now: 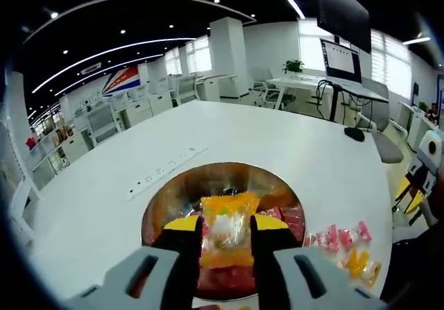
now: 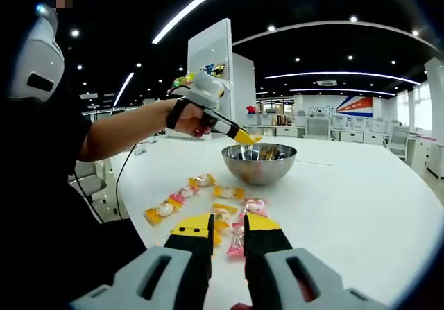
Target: Pick up the marshmallows scattered on the table and place them into the bowl on the table
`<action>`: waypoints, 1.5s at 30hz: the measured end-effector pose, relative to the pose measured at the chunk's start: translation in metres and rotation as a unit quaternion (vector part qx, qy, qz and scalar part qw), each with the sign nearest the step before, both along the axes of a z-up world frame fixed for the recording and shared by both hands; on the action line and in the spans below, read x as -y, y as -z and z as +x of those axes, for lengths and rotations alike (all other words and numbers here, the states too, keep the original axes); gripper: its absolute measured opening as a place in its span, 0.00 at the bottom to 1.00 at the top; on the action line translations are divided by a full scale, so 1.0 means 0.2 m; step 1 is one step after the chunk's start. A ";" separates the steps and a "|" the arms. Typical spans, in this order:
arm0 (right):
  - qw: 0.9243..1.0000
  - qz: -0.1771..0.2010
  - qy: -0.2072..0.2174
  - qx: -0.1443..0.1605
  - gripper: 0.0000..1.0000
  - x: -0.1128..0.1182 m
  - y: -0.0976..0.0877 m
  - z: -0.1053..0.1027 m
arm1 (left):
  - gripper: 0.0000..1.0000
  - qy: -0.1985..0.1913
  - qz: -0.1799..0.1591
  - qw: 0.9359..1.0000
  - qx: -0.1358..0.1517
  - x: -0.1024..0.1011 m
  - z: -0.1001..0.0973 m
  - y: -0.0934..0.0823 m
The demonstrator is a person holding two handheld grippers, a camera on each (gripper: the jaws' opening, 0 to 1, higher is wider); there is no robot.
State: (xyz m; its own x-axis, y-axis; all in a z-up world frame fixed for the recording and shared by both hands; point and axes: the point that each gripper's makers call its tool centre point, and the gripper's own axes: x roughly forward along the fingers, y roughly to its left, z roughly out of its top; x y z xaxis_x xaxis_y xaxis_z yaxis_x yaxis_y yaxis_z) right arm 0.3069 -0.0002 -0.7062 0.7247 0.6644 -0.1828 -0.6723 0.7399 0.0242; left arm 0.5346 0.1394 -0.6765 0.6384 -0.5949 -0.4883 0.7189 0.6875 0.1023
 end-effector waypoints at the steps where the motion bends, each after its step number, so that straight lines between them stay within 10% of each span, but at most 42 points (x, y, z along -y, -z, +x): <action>1: 1.000 -0.001 -0.001 0.000 0.18 0.00 0.00 0.00 | 0.43 -0.008 -0.010 1.000 0.000 0.00 0.01 -0.02; 19: 1.000 -0.009 -0.009 0.002 0.18 -0.05 -0.01 -0.01 | 0.45 -0.020 -0.021 1.000 -0.007 -0.13 -0.04 -0.03; 45: 0.999 -0.024 -0.035 -0.010 0.18 -0.19 0.02 0.03 | 0.41 -0.061 -0.021 0.998 0.012 -0.58 -0.20 -0.05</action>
